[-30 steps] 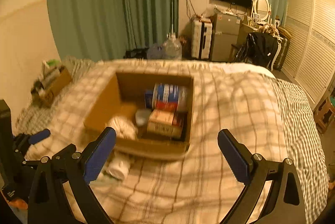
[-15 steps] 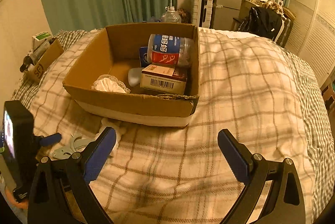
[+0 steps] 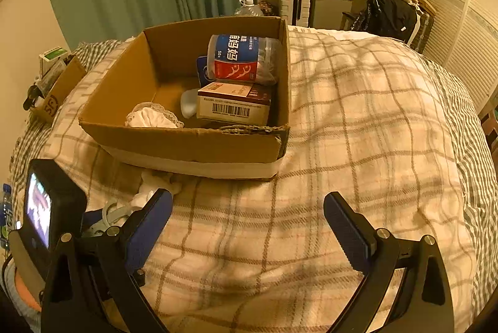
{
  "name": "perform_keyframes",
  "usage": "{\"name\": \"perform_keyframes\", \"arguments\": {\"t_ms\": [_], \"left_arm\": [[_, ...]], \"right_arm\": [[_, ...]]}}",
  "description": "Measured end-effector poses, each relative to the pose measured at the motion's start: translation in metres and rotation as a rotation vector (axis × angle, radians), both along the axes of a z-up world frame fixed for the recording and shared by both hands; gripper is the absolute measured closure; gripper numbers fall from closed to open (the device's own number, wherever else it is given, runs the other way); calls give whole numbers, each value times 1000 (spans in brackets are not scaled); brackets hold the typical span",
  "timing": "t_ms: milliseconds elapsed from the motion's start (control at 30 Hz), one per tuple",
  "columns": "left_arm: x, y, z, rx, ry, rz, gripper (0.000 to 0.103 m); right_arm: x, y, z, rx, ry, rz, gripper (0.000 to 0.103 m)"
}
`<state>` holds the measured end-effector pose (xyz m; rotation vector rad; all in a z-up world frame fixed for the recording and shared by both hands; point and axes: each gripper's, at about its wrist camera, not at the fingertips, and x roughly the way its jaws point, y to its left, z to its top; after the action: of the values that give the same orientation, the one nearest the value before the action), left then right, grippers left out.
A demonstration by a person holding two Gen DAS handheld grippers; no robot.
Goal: Organize objects
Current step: 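Grasp the pale green clip with the left gripper while the right grasps the white figurine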
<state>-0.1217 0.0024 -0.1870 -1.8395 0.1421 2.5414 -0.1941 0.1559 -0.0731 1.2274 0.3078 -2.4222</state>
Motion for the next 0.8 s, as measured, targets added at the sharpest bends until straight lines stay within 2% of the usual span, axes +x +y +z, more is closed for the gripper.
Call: {"name": "perform_keyframes", "arguments": {"t_ms": [100,133,200,300,433,533,633,800], "left_arm": [[13,0,16,-31,51,3,71],[18,-2,23,-6,59,1,77],[26,-9,30,38,70,4,83],[38,-19,42,83,97,28,85],[53,-31,67,78,174,85,90],[58,-52,84,129,206,145,91],[58,-73,83,154,221,197,91],[48,-97,82,150,235,297,91]], "right_arm": [[2,2,3,-3,9,-3,5],[3,1,3,-3,11,-3,5],[3,1,4,0,13,-1,5],[4,1,3,3,14,3,5],[4,0,4,-2,17,8,5],[5,-3,3,-17,7,29,5],[9,-13,-2,-22,-29,73,5],[20,-49,-20,-9,-111,149,5]]}}
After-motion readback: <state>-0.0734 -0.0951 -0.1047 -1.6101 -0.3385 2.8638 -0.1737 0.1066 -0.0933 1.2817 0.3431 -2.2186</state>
